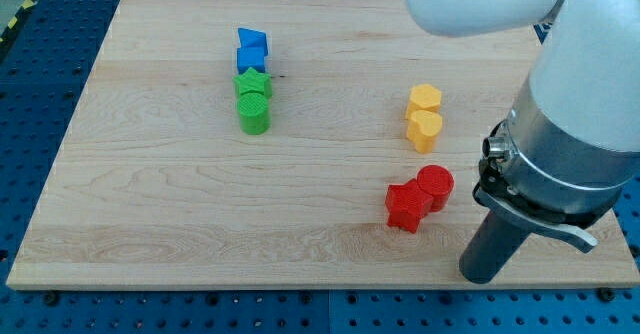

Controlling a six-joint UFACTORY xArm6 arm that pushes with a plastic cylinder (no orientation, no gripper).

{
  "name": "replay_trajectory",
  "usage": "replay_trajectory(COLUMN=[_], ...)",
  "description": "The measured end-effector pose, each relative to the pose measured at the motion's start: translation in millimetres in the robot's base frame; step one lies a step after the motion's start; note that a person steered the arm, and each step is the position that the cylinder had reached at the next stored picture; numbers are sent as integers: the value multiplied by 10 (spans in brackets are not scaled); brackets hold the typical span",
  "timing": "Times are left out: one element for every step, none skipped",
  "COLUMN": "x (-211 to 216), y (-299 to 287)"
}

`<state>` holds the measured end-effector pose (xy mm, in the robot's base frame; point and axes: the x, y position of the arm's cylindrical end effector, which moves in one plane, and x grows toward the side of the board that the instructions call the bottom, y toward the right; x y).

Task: Slightly move the red blocks to the right

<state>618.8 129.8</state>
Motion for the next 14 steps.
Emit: replay_trajectory(x=[-6, -97, -481, -552, -552, -552, -552, -529, -471, -451, -451, -451, -451, -451], y=[-664, -1420, -1603, -1553, -1537, -1237, -878, -597, -446, -440, -440, -389, -355, -353])
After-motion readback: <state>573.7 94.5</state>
